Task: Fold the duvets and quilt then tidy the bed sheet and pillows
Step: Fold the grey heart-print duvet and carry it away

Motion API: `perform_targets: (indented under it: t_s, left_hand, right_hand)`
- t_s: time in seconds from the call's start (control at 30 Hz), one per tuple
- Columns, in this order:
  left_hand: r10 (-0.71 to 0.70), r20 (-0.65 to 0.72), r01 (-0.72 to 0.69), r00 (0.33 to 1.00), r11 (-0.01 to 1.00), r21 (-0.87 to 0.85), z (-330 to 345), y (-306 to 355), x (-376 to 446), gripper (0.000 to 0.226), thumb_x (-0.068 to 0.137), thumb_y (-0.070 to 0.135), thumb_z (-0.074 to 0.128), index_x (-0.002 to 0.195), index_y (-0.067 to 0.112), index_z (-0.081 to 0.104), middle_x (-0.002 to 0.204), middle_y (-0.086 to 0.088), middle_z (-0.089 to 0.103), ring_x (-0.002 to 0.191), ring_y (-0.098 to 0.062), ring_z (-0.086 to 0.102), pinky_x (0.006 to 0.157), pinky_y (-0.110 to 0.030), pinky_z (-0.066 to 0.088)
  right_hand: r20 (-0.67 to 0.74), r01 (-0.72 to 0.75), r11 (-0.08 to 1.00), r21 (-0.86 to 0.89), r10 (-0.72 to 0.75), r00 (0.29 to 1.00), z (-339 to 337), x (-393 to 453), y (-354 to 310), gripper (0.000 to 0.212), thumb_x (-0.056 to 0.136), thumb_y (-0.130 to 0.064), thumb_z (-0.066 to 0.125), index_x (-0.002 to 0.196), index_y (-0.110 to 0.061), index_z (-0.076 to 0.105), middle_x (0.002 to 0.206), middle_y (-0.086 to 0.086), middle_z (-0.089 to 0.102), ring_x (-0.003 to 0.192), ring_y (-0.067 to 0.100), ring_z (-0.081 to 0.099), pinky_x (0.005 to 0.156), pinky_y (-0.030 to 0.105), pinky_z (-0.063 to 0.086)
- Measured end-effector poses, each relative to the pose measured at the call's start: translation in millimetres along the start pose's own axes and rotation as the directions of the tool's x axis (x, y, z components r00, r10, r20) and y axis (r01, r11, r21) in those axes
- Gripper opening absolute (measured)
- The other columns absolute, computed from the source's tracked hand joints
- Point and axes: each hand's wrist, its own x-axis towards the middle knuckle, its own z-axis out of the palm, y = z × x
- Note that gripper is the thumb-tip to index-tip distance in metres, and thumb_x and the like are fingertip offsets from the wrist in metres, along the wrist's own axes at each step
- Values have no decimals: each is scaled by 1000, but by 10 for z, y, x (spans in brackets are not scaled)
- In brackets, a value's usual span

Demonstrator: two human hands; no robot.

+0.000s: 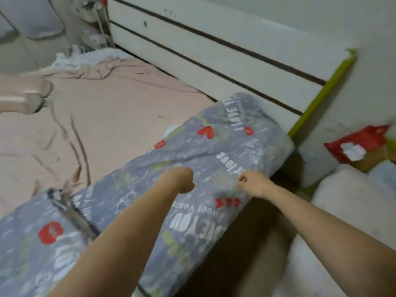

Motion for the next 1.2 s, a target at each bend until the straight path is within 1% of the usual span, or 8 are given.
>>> perform_targets:
  t_s: [0.23,0.4,0.63,0.7,0.83,0.93,1.07,1.2]
  left_hand:
    - [275,-73,-262,959,953,155,-1050,1590,960,49,100,37,42,143,13,40,147,-10,38,132,-30,41,106,-43,38]
    - [275,-59,-249,960,929,274,-1457,2032,1840,50,99,33,45,144,13,38,148,-11,34,136,-30,34,108,-44,35]
    - [270,-35,-225,962,862,453,-2013,2389,3223,56,96,32,51,146,16,32,155,-14,21,146,-33,10,115,-48,22]
    - [271,-18,-226,962,835,501,-2214,2559,3635,60,95,33,52,148,15,29,157,-15,16,147,-33,7,116,-49,19]
    - [300,5,-260,954,817,514,-2487,2836,4262,60,97,33,49,149,15,27,158,-13,15,148,-30,5,117,-48,16]
    - [266,1,-229,964,829,510,-2563,2978,4900,61,96,28,51,150,15,26,159,-13,16,148,-30,3,119,-47,14]
    - [220,30,-206,975,846,491,-2541,3001,5481,66,97,37,48,152,14,19,160,-11,13,148,-28,-3,119,-44,10]
    - [206,103,-230,973,842,488,-2494,3032,6081,77,95,36,54,154,17,8,161,-8,6,148,-28,-9,119,-43,5]
  right_hand:
    - [-168,-169,956,242,213,963,-823,82,1380,26,93,-26,55,100,-5,67,103,12,69,99,27,62,86,34,49]
    - [-169,-227,929,292,283,944,-1188,591,2107,35,94,-33,55,120,-9,59,121,10,61,111,27,57,94,36,46]
    - [-99,-331,856,396,399,912,-1555,1542,3139,31,94,-32,55,116,-11,56,118,9,60,105,26,57,90,42,48]
    - [-92,-341,832,438,419,903,-1623,1885,3432,30,93,-31,55,116,-11,55,117,9,59,102,25,57,83,37,49]
    - [-111,-313,826,468,406,907,-1639,2493,3788,30,95,-22,50,121,-8,55,121,11,59,108,28,56,78,28,41]
    - [-54,-298,852,429,354,934,-1497,3308,4098,27,97,-21,45,118,-8,52,117,12,59,104,28,57,84,33,46]
    - [59,-329,825,459,341,938,-1338,4222,4182,54,95,-33,54,139,-5,40,135,12,47,122,30,48,99,38,44]
    - [147,-406,781,475,384,911,-1162,4809,4251,103,79,-63,62,152,-10,12,153,12,28,141,29,28,116,44,21]
